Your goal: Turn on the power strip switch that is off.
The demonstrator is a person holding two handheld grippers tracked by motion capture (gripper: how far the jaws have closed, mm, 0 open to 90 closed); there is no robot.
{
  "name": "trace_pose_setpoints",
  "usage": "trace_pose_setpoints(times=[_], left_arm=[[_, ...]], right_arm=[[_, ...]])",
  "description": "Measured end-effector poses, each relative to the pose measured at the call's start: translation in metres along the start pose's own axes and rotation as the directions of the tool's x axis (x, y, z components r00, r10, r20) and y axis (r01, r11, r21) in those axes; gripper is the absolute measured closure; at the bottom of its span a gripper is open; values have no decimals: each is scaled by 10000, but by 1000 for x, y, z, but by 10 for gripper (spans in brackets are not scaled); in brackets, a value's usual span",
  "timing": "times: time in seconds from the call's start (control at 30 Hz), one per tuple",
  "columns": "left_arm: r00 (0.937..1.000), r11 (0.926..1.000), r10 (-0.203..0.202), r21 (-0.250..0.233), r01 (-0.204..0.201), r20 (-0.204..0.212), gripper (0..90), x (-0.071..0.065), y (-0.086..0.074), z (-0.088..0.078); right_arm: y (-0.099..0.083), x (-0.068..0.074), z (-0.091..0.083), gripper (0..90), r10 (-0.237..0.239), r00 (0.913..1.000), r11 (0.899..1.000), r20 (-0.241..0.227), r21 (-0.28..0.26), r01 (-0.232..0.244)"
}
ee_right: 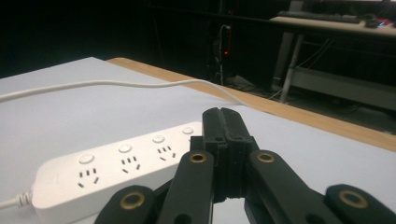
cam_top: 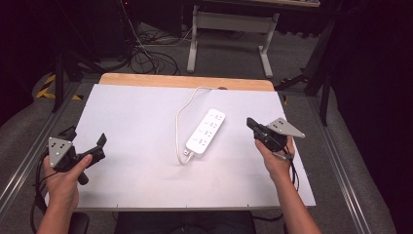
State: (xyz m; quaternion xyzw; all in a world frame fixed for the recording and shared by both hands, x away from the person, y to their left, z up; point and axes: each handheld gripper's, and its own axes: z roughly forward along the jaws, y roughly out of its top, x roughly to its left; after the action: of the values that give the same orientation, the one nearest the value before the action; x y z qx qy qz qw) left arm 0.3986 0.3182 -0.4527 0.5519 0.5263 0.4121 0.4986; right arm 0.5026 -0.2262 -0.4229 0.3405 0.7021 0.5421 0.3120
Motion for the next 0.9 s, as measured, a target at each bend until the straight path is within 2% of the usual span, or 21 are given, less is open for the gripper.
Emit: trace_pose_setpoints(times=[0.03,0.27,0.53,0.73,0.9], left_arm=[[10000,10000,54,20,-54,-2,53,0,0,0],[9999,9999,112,3,-112,22,55,0,-1,-1],[9999,9998,153,84,-153,21,57,1,-1,-3],[9998,9998,171,121,-172,73,58,0,-2,-3],[9998,9998,180,109,-181,87,60,0,-2,-3]], right_arm=[[4,2,11,900,133,9997,9998,-205,137,-130],[15,7,37,900,427,9970,9978,-639,526,-393],[18,22,75,900,288,9913,9904,-1288,1376,-109],[21,28,92,900,324,9884,9868,-1483,1620,-81],[20,35,112,900,327,9867,9772,-1593,2124,19]])
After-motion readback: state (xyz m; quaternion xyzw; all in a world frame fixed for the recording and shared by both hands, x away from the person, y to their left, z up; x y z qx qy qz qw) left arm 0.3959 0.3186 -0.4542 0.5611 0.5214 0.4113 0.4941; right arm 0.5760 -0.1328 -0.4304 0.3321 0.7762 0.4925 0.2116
